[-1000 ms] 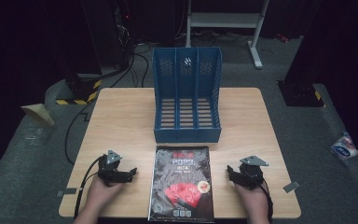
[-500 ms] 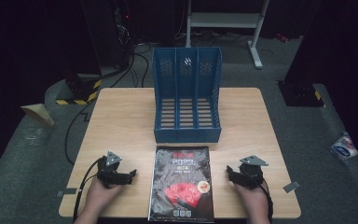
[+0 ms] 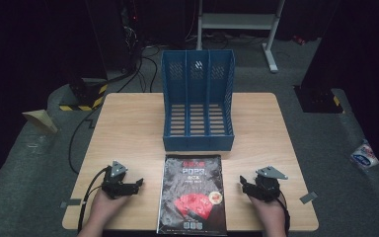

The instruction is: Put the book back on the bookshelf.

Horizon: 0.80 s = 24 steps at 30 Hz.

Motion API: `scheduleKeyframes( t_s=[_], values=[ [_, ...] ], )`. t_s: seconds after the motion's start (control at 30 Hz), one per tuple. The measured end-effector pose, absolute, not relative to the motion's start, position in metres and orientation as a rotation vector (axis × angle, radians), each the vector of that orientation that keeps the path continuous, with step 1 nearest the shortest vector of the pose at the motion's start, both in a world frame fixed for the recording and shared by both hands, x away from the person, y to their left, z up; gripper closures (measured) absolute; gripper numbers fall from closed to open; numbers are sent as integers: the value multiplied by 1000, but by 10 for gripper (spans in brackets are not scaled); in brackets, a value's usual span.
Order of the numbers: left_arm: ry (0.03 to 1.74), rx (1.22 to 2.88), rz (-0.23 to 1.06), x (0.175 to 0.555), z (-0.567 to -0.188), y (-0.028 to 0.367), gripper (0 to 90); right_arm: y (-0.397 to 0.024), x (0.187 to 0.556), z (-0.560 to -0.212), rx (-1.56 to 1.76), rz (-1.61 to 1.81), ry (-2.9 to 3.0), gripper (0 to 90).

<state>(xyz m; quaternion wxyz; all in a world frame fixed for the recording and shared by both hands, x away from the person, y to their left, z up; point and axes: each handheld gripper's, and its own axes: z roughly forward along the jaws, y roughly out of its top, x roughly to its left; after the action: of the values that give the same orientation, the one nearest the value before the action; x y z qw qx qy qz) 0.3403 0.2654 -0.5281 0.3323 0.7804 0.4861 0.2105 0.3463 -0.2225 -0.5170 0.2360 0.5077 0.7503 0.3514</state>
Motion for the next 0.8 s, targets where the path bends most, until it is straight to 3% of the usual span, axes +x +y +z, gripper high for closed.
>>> scheduleKeyframes(
  t_s=[0.37,0.67,0.8],
  values=[
    [1289,1966,463,333,-522,260,134,-200,338,-512,1331,975,2085,270],
    [1241,1987,490,330,-520,242,149,-190,330,-508,1313,999,2084,326],
    [1203,2002,498,328,-518,232,204,-181,327,-509,1296,998,2113,343]
  ],
)
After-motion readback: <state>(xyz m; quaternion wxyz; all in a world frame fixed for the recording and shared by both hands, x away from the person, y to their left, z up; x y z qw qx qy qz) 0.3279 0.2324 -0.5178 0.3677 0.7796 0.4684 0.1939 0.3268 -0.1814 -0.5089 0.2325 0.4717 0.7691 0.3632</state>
